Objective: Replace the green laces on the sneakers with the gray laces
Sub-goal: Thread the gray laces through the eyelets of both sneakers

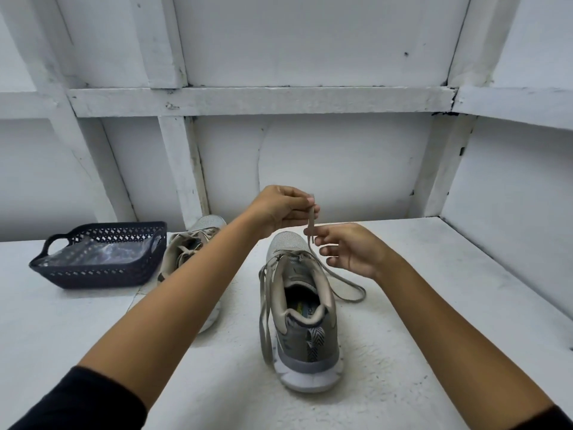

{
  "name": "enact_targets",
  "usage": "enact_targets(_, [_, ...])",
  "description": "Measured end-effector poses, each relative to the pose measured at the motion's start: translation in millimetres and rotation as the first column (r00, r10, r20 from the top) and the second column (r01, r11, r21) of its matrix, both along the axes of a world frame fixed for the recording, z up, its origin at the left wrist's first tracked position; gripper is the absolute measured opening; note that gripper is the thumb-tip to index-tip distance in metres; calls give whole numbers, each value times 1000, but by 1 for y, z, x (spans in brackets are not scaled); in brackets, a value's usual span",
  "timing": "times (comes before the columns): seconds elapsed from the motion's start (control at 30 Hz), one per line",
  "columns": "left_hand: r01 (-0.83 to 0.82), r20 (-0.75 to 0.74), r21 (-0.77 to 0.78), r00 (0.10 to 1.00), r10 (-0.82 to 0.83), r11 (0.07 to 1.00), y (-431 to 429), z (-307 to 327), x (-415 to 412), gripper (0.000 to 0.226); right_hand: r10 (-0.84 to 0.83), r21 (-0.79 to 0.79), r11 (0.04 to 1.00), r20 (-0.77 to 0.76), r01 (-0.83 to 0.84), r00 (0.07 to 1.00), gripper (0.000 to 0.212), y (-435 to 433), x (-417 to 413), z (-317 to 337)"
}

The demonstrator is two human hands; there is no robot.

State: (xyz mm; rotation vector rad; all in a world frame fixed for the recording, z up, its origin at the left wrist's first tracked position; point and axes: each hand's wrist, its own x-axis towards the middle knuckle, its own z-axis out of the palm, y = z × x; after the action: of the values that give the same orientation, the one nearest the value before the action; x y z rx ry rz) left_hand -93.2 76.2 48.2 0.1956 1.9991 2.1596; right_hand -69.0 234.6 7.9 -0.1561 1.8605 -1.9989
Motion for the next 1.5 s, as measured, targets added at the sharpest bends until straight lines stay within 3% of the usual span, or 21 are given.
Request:
enact_targets(0.2, [2, -45, -94, 999, -6, 996, 8, -3, -7, 11, -89, 27, 995, -160, 95, 983, 14, -6, -3, -17])
enact_targets(0.3, [-39, -100, -362, 995, 2, 931, 8, -7, -12, 13, -174, 20, 983, -176, 180, 969, 13, -6, -6, -25])
enact_targets(0.43, [-156, -239, -797, 969, -67, 584, 0, -22, -18, 14, -240, 39, 967, -203, 253, 949, 15, -11, -10, -42])
enact_targets(0.5, [-117, -191, -909, 970, -151, 400, -3, -29, -17, 20, -278, 51, 954, -222, 295, 935, 17, -15, -9, -49])
enact_targets(0.6, [-34, -91, -963, 974, -206, 266, -4, -42, -19, 19, -323, 79, 933, -253, 352, 912, 12, -20, -9, -57])
enact_targets(0.7, [-80, -135, -960, 972, -193, 268, -3, -50, -21, 19, -374, 140, 890, -318, 433, 871, 7, -23, -14, -63])
enact_targets(0.93, [-176, -252, -908, 954, -162, 380, -6, -55, -20, 5, -385, 225, 829, -436, 512, 814, 23, -26, -20, -75])
enact_targets(1.2, [15, -36, -921, 992, -124, 390, -6, -56, -19, 21, -370, 281, 800, -466, 531, 804, 17, -27, -19, -75])
enact_targets(1.5, [-58, -85, -863, 996, -31, 503, -6, -76, -20, 12, -308, 348, 784, -501, 513, 809, 6, -19, -17, -74])
